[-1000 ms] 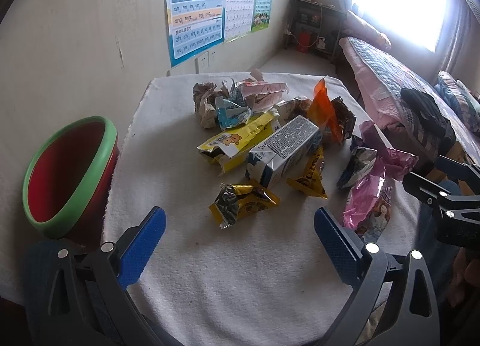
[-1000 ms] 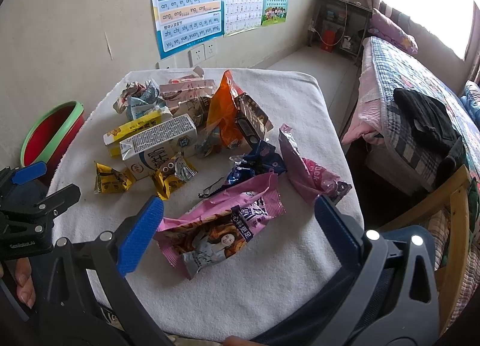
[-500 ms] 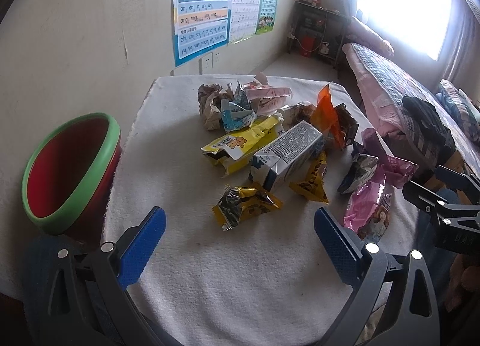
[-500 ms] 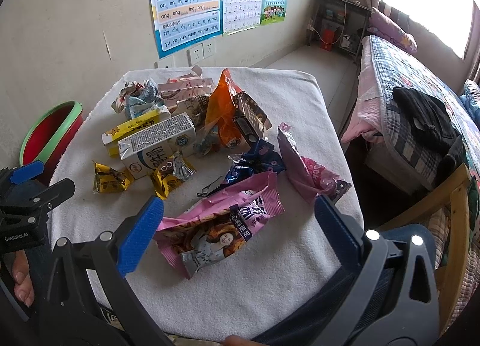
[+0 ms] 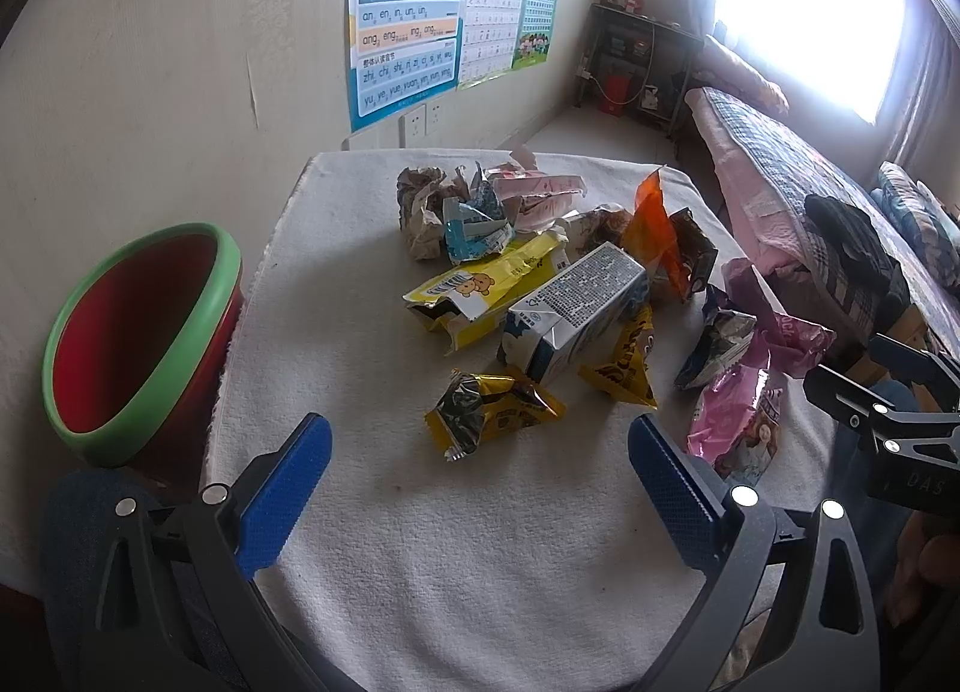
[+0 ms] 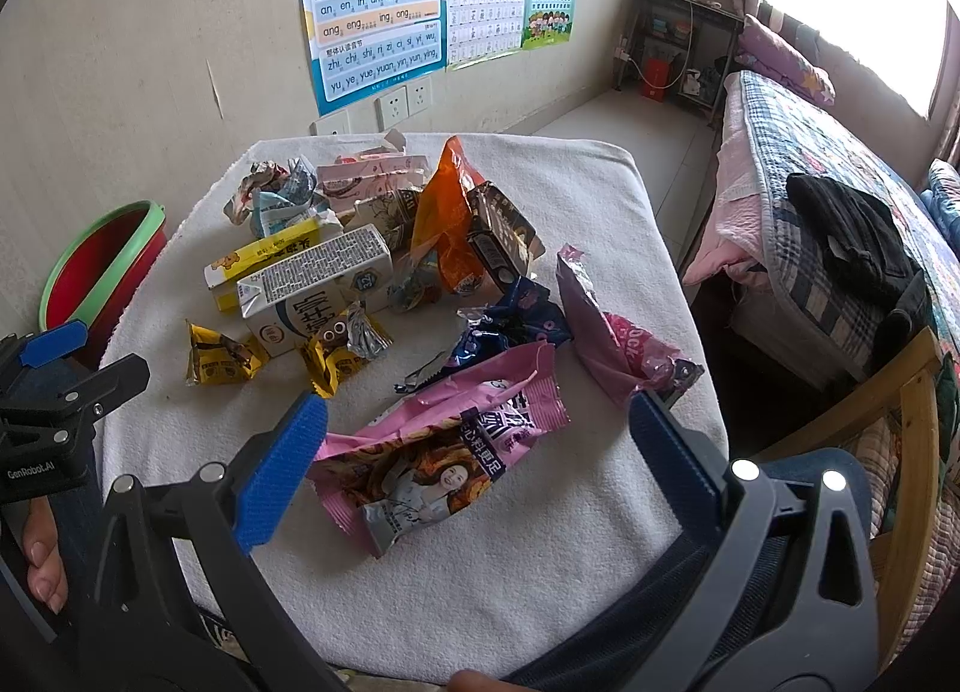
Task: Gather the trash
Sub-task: 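Grasp the gold wrapper with the left tool while the right tool grasps the pink wrapper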
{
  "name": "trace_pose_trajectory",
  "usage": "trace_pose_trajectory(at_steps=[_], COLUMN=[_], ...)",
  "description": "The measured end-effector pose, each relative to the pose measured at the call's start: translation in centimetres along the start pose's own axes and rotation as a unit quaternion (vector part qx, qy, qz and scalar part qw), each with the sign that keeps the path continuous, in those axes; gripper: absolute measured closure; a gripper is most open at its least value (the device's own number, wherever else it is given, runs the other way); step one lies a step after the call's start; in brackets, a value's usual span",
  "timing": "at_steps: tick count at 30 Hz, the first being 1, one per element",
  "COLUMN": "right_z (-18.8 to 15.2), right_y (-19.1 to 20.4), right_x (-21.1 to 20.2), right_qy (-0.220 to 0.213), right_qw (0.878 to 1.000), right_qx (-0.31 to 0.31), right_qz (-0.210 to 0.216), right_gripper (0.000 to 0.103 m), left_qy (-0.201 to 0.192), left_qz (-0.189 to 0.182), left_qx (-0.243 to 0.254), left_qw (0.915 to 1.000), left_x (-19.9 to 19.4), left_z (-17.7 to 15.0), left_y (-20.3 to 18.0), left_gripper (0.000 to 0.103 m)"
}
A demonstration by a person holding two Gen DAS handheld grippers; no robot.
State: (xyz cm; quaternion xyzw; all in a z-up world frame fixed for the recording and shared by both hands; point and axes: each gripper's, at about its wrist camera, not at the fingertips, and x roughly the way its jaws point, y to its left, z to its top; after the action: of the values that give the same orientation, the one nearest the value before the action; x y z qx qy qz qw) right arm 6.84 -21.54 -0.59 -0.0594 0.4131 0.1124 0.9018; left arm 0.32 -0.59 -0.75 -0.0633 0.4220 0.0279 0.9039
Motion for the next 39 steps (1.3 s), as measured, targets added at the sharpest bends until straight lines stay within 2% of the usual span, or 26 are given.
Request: trace_pose_trajectory(at_steps=[9,13,19,24,31,34,37,39], right_z=[0.5,1.4,3.0,4.5,5.5,5.7,6.0,6.1], right_y=[-0.3,-1.0,-2.3,-3.6,-6.0,-7.1,-7.7,-8.1], right_x=[0.0,0.7,2.3,3.9,7.5,8.9,10.2,11.2], right_qy=[0.003,0.016,0.024,0.037,0.079,0.093,0.105,0.117], right_qw=[1.000,1.000,1.000,0.999,0.997,0.996,0.994,0.993], right_qx=[0.006,0.012,-0.003,-0.014,-0.004,0.003,0.007,0.006], right_qz=[0.005,0.011,0.014,0.009,0.002,0.004,0.005,0.008], right_gripper=[0.004,0.004,0.004,0.004,0.004,0.007,0.014,0.024], left_qy=[0.012,0.037,0.096,0.116,0.146,0.156,0.158,0.159], left_qz=[0.000,-0.005,-0.011,-0.004,0.001,-0.004,-0.010,-0.012], left_qx=[0.002,0.007,0.030,0.049,0.060,0.060,0.060,0.063], left_qw=[0.9999,0.9993,0.9948,0.9921,0.9874,0.9859,0.9856,0.9851], left_x=[0.2,1.1,3.8,5.5,7.9,8.7,9.3,9.7], left_z=[0.0,0.3,1.1,1.8,2.6,2.7,2.9,3.0], left_y=[-0.1,-0.2,-0.8,-0.9,-0.4,-0.1,0.0,0.0], left_gripper=[0.008,0.008,0.008,0.008,0.009,0.011,0.019,0.023])
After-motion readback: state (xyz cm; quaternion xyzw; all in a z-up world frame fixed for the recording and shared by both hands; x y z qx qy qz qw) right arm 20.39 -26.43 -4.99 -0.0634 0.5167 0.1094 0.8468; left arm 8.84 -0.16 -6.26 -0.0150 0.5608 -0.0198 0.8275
